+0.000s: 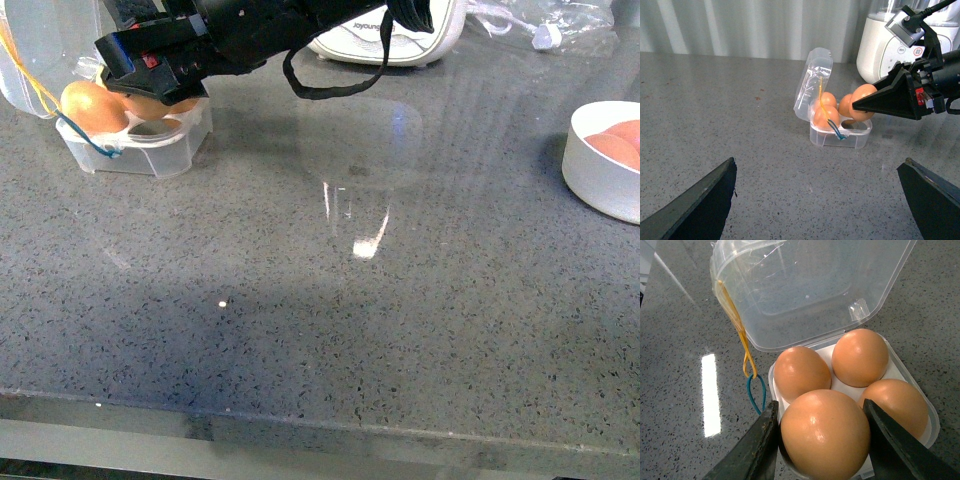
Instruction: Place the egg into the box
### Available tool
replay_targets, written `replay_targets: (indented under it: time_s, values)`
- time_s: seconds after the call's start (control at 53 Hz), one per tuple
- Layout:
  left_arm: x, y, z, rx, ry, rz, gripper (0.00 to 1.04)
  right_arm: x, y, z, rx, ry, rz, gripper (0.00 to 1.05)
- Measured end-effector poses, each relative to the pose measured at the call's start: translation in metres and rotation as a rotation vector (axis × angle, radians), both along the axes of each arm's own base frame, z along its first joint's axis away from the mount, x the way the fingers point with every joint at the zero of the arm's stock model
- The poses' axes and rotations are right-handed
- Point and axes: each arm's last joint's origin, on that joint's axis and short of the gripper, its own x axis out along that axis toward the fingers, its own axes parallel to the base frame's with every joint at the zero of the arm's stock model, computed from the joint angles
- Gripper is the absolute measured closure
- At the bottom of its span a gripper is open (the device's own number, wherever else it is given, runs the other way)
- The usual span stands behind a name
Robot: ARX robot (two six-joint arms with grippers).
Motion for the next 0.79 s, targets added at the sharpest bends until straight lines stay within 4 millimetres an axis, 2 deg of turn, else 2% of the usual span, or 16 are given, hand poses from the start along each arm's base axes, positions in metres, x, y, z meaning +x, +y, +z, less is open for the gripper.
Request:
replay_targets:
  time_s: [0.094,0.358,0.528,0.585,0.698,0.792]
  values:
    - [0.0,0.0,0.0,0.0,0.0,0.0,0.07,0.001,0.001,-0.001,0.0,0.001,0.003,0.6]
    - [0.0,0.0,0.0,0.0,0.0,0.0,0.07,0.001,0.001,0.002,0.002,-0.003,0.005,0.06]
    - [0.0,0.0,0.0,0.0,0.0,0.0,0.07,-0.003,-0.01,0.008,0.019,-0.027,-0.022,0.07]
    - [0.0,0.0,0.0,0.0,0.0,0.0,0.07,-0.006,-0.02,0.015,0.028,-0.047,-0.054,0.07]
    - [0.0,0.0,0.0,0.0,0.0,0.0,0.07,-0.012,-0.055,0.033,0.044,-0.102,-0.19,0.07]
    - [0.0,0.0,0.0,0.0,0.0,0.0,0.07,-0.022,-0.108,0.047,0.069,-0.155,-0.389,0.07]
